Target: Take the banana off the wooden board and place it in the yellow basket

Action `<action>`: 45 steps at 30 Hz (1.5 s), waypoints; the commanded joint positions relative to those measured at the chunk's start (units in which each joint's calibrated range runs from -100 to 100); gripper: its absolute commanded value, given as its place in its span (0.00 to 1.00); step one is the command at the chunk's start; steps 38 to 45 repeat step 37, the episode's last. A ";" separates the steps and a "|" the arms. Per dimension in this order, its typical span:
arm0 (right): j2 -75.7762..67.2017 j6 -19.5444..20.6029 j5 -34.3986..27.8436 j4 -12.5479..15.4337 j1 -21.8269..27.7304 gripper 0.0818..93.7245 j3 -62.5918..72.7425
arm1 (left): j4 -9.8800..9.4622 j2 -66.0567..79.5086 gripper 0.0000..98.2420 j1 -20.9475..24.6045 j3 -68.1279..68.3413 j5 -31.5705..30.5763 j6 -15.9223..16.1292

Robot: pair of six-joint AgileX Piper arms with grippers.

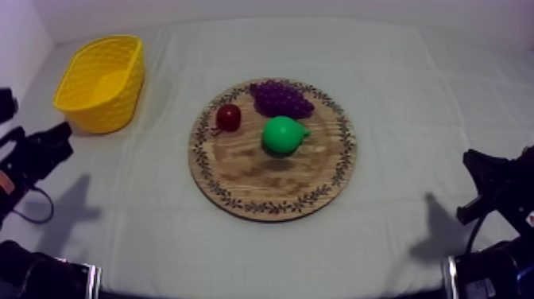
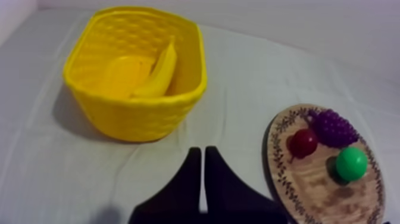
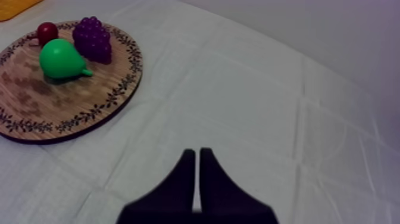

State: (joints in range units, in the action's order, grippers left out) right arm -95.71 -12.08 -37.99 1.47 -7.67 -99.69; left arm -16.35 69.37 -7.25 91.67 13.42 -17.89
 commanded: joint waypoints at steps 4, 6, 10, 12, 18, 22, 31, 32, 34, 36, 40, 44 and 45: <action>-0.04 0.00 0.00 0.02 0.01 0.00 0.03 | 6.18 14.67 0.00 0.39 7.37 5.77 6.23; -0.04 0.00 0.00 0.02 0.01 0.00 0.03 | 9.27 18.94 0.00 0.58 7.80 9.49 8.87; -0.04 0.01 0.00 0.02 0.01 0.00 0.03 | 13.32 27.08 0.00 2.76 8.10 15.78 10.71; -0.04 -0.01 0.00 0.02 0.01 0.00 0.03 | 14.01 28.89 0.00 3.34 8.16 16.76 10.44; -0.04 0.00 0.00 0.02 0.01 0.00 0.03 | 14.37 30.43 0.00 3.23 8.21 16.78 11.71; -0.04 0.00 0.00 0.02 0.01 0.00 0.03 | 14.34 30.58 0.00 3.23 8.21 16.73 14.93; -0.04 0.00 0.00 0.02 0.01 0.00 0.03 | 14.32 30.63 0.00 3.23 8.22 16.73 7.46; -0.04 0.00 0.00 0.02 0.01 0.00 0.03 | 14.32 30.63 0.00 3.23 8.22 16.73 7.02; -0.04 0.00 0.00 0.02 0.01 0.00 0.03 | 14.32 30.63 0.00 3.23 8.22 16.73 6.72; -0.04 0.00 0.00 0.02 0.01 0.00 0.03 | 14.32 30.63 0.00 3.23 8.22 16.73 6.73; -0.04 0.00 0.00 0.02 0.01 0.00 0.03 | 14.32 30.63 0.00 3.23 8.22 16.73 6.76; -0.04 0.00 0.00 0.02 0.01 0.00 0.03 | 14.32 30.63 0.00 3.23 8.22 16.73 6.76; -0.04 0.00 0.00 0.02 0.01 0.00 0.03 | 14.32 30.63 0.00 3.23 8.22 16.73 6.76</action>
